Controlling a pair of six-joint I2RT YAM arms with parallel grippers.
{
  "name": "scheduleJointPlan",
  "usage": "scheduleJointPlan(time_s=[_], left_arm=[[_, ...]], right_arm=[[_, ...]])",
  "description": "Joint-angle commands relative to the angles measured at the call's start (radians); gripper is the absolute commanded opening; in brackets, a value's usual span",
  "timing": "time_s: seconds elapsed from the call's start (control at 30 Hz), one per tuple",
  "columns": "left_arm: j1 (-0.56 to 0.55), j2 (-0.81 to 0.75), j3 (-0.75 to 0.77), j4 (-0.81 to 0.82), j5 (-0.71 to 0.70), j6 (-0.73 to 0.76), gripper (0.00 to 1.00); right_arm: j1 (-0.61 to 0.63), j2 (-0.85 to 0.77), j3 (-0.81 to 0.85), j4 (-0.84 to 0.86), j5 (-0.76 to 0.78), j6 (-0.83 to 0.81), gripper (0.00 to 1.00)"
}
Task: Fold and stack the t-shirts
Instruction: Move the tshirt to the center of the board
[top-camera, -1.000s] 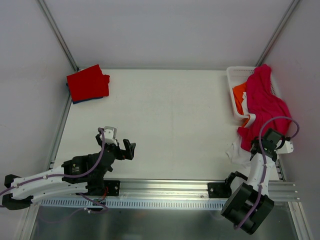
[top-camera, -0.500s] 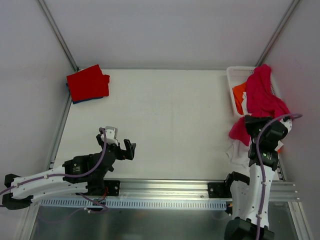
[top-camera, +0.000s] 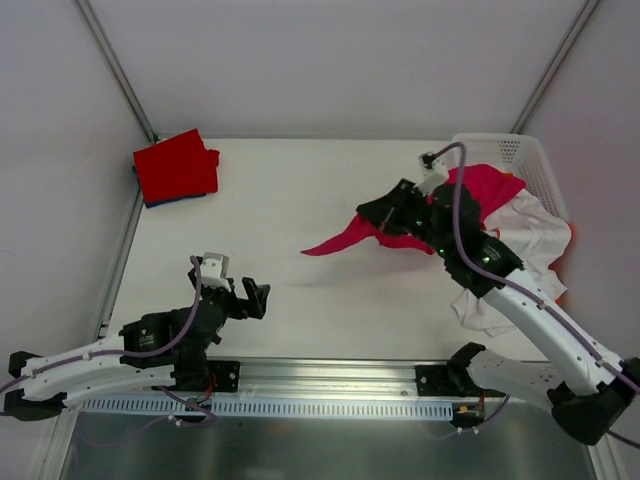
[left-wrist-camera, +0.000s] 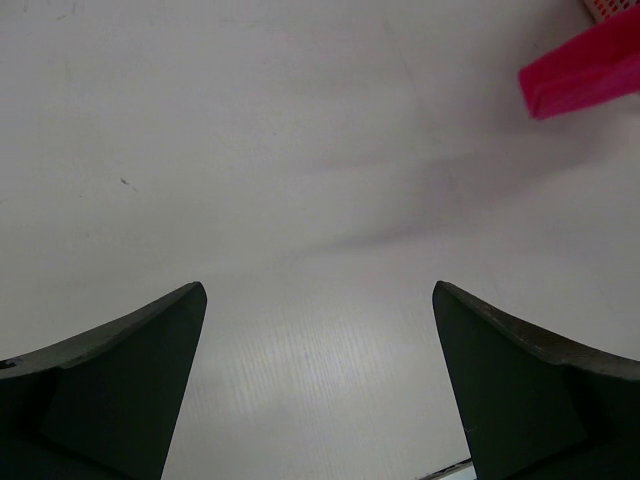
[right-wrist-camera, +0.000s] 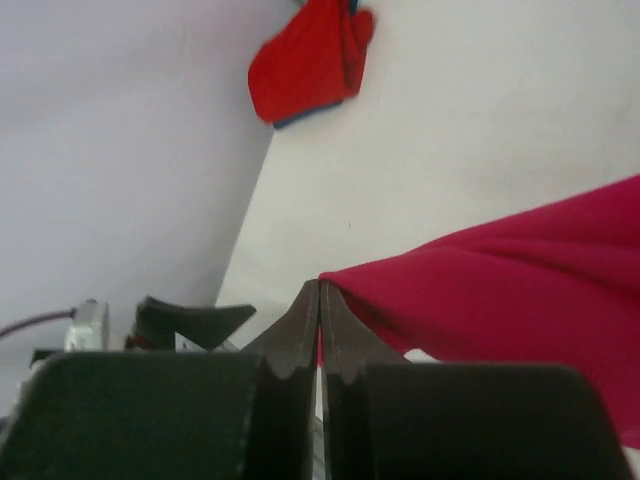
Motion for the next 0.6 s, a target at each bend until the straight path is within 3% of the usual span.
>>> scheduleJointPlan(time_s=[0.0, 0.13, 0.3, 0.37, 0.57], left_arm=[[0.002, -0.033, -0.001, 0.002, -0.023, -0.013, 0.98], [0.002, -0.068, -0.009, 0.003, -0.021, -0.016, 0.98], [0.002, -0.076, -0.009, 0.002, -0.014, -0.015, 0.98], [0.002, -0.077, -0.007, 0.002, -0.014, -0.015, 0.97], [0.000, -0.114, -0.014, 0.002, 0.003, -0.009, 0.96]], right_arm=[[0.162, 0.078, 0.037, 0.015, 0.079, -0.065, 0.00], [0.312, 0.193, 0.023, 0.067, 0.182, -0.061, 0.00], [0.461, 0.452, 0.071, 0.125, 0.242, -0.019, 0.01], [0.486, 0.603, 0.168, 0.101, 0.228, -0.019, 0.01], [0.517, 0.813, 0.359, 0.061, 0.196, -0.015, 0.01]])
